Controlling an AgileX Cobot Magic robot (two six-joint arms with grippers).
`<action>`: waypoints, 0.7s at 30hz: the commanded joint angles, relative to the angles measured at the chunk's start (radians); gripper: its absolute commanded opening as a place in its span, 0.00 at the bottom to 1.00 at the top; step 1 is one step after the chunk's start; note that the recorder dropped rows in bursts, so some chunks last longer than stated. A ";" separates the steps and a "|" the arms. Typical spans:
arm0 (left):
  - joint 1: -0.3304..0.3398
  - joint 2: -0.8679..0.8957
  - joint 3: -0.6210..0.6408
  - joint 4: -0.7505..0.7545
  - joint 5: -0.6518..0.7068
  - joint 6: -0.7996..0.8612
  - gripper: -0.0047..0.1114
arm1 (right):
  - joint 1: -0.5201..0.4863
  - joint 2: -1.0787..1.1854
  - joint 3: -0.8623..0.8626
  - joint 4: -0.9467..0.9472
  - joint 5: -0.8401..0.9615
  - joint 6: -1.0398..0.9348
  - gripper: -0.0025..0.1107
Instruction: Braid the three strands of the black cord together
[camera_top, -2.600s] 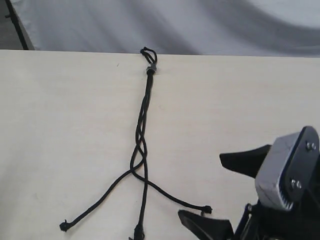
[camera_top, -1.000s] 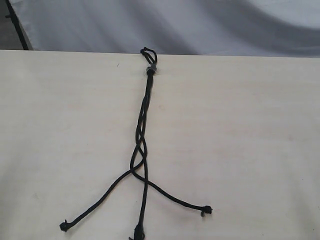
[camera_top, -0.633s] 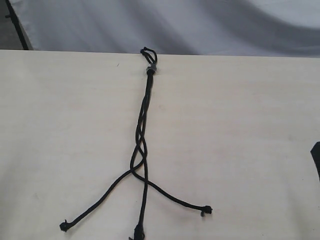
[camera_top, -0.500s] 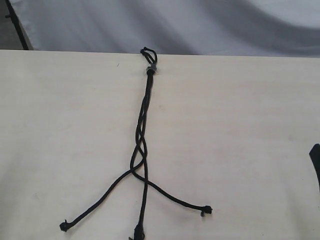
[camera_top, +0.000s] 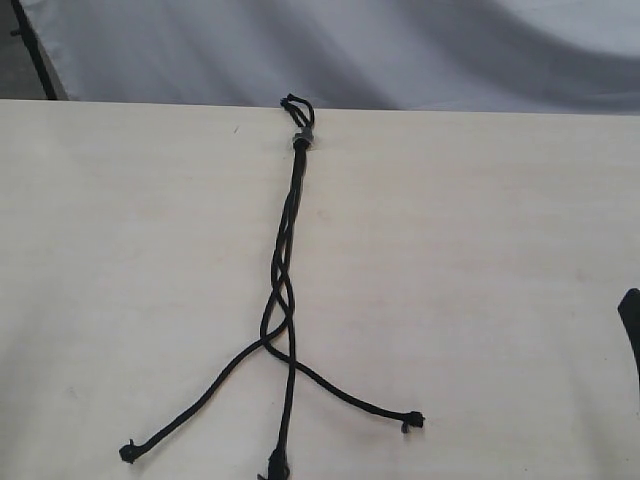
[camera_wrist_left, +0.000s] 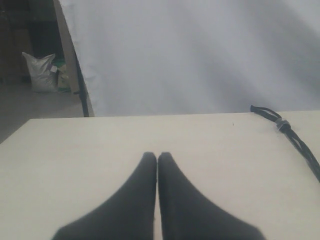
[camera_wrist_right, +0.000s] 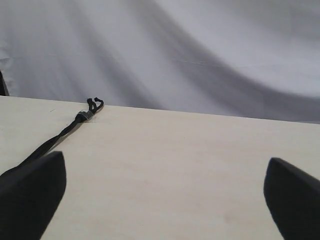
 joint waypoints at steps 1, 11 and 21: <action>0.003 -0.004 0.004 -0.008 -0.001 0.001 0.05 | -0.005 -0.006 0.003 0.000 -0.013 -0.008 0.95; 0.003 -0.004 0.004 -0.008 -0.001 0.001 0.05 | -0.005 -0.006 0.003 -0.028 -0.015 0.018 0.89; 0.003 -0.004 0.004 -0.008 -0.001 0.001 0.05 | -0.005 -0.006 0.003 -0.024 -0.003 0.026 0.11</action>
